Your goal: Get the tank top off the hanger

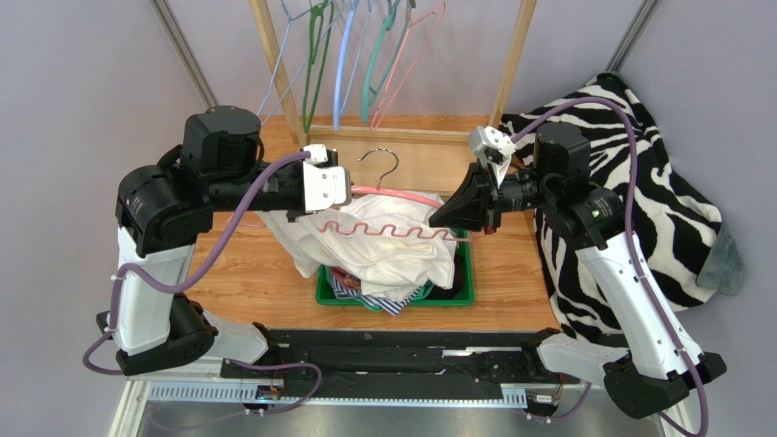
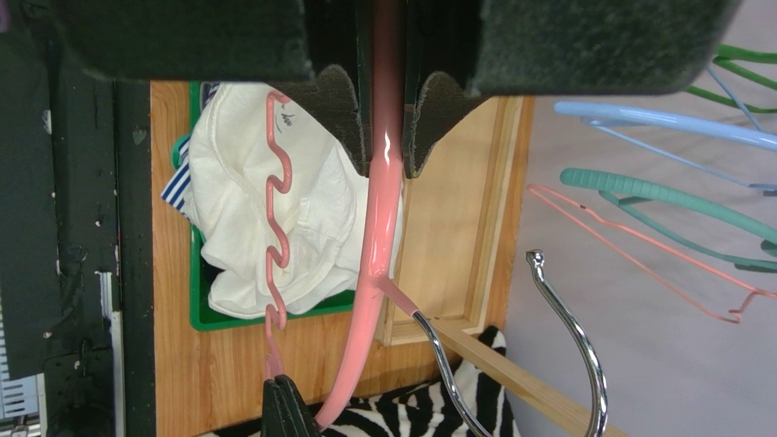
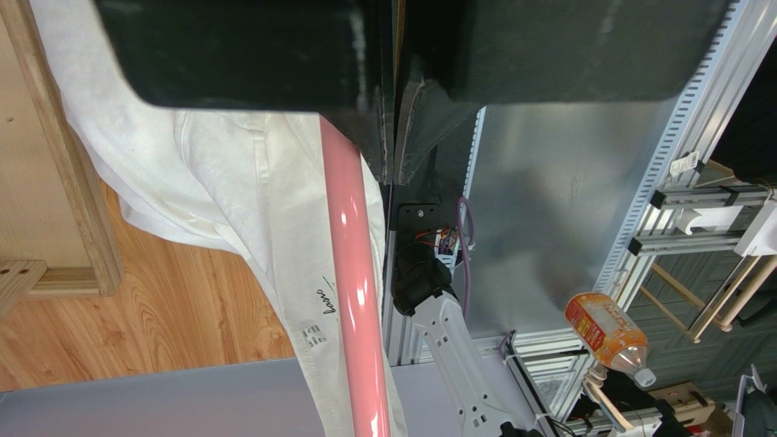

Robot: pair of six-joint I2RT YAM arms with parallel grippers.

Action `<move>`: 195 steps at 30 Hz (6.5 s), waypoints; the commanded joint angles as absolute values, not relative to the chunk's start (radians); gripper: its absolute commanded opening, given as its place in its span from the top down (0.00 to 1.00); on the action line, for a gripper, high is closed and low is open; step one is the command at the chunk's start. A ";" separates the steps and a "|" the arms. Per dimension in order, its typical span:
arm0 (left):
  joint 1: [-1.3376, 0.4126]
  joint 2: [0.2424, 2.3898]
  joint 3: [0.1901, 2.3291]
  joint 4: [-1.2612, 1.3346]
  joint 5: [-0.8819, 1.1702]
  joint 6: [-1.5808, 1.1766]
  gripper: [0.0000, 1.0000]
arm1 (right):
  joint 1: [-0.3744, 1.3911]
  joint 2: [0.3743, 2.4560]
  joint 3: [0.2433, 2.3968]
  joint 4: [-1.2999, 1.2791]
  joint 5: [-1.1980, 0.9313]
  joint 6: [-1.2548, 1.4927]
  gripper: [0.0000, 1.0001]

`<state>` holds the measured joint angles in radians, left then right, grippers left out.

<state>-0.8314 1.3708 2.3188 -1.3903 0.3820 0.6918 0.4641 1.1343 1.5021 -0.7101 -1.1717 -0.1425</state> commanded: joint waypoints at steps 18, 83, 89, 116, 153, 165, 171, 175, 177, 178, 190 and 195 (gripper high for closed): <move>-0.839 1.397 2.424 -1.305 0.483 0.635 1.00 | 0.546 1.173 1.571 -0.767 -1.180 -0.141 1.00; -0.842 1.292 2.303 -1.319 0.407 0.693 0.74 | 0.670 1.062 1.655 -0.893 -0.721 -0.120 1.00; -0.842 1.293 2.390 -1.249 0.344 0.618 0.05 | 0.670 1.066 1.631 -0.856 -0.703 -0.120 1.00; -0.692 1.146 1.911 -1.005 0.245 0.290 0.03 | 0.669 0.827 1.628 -0.710 -0.511 -0.118 1.00; -0.836 1.428 2.557 -0.966 0.264 0.411 1.00 | 0.670 0.647 1.600 -0.903 -0.397 -0.098 1.00; -0.902 1.526 2.729 -0.824 0.063 0.482 1.00 | 0.670 0.546 1.589 -1.163 -0.402 -0.026 1.00; -0.931 1.546 2.662 -0.815 0.005 0.491 1.00 | 0.670 0.471 1.621 -1.170 -0.442 -0.008 1.00; -0.931 1.563 2.642 -0.798 -0.003 0.462 1.00 | 0.670 0.486 1.612 -1.241 -0.523 0.034 1.00; -0.931 1.568 2.623 -0.763 -0.066 0.462 1.00 | 0.670 0.498 1.585 -1.281 -0.573 0.044 1.00; -0.933 1.575 2.605 -0.749 -0.084 0.460 1.00 | 0.670 0.500 1.572 -1.287 -0.584 0.048 1.00; -0.907 1.505 2.225 -0.824 -0.195 0.354 1.00 | 0.670 0.422 1.741 -1.126 -0.356 0.031 1.00; -0.896 1.468 2.187 -0.837 -0.161 0.371 1.00 | 0.670 0.425 1.724 -1.082 -0.431 0.045 1.00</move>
<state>-0.9051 1.5532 2.1715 -0.8608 -0.1627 0.3897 0.6693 0.4118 1.7283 -1.1999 -0.4114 0.0315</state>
